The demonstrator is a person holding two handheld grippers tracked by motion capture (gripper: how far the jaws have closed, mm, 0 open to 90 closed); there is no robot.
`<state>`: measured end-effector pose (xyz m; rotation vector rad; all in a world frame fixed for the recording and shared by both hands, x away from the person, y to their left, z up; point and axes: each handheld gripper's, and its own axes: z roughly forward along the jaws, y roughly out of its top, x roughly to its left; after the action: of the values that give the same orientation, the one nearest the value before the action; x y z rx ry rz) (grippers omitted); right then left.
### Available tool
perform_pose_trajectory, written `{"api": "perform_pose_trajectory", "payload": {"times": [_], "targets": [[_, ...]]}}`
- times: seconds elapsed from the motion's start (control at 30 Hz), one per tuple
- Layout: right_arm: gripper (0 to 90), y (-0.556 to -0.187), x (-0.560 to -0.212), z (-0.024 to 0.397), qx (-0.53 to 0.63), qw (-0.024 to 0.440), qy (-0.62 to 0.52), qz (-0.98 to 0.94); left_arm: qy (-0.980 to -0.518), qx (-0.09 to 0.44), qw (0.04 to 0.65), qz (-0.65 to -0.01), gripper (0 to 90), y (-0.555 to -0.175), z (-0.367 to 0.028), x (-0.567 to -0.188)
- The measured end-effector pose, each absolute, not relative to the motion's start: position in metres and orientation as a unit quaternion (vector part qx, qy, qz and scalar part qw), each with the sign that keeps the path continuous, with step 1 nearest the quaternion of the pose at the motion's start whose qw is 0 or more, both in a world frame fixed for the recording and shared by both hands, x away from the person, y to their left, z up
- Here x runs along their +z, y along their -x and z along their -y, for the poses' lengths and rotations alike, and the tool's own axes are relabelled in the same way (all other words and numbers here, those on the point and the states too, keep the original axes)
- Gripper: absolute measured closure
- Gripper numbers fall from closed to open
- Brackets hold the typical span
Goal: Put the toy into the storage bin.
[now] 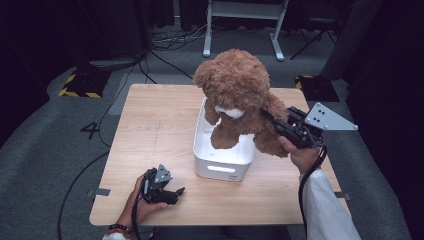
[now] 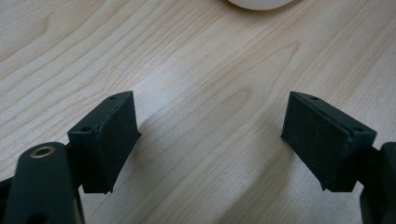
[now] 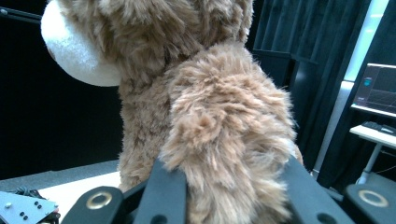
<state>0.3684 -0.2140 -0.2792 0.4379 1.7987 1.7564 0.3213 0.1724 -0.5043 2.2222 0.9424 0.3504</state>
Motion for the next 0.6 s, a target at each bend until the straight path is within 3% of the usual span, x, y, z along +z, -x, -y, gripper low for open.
{"api": "perform_pose_trajectory", "payload": {"times": [0.6], "targets": [[78.1,-0.381,-0.292,0.195,0.664,0.271,-0.169,-0.676,-0.855,0.134,0.346,-0.361,19.4,-0.321,-0.173,-0.504]]}}
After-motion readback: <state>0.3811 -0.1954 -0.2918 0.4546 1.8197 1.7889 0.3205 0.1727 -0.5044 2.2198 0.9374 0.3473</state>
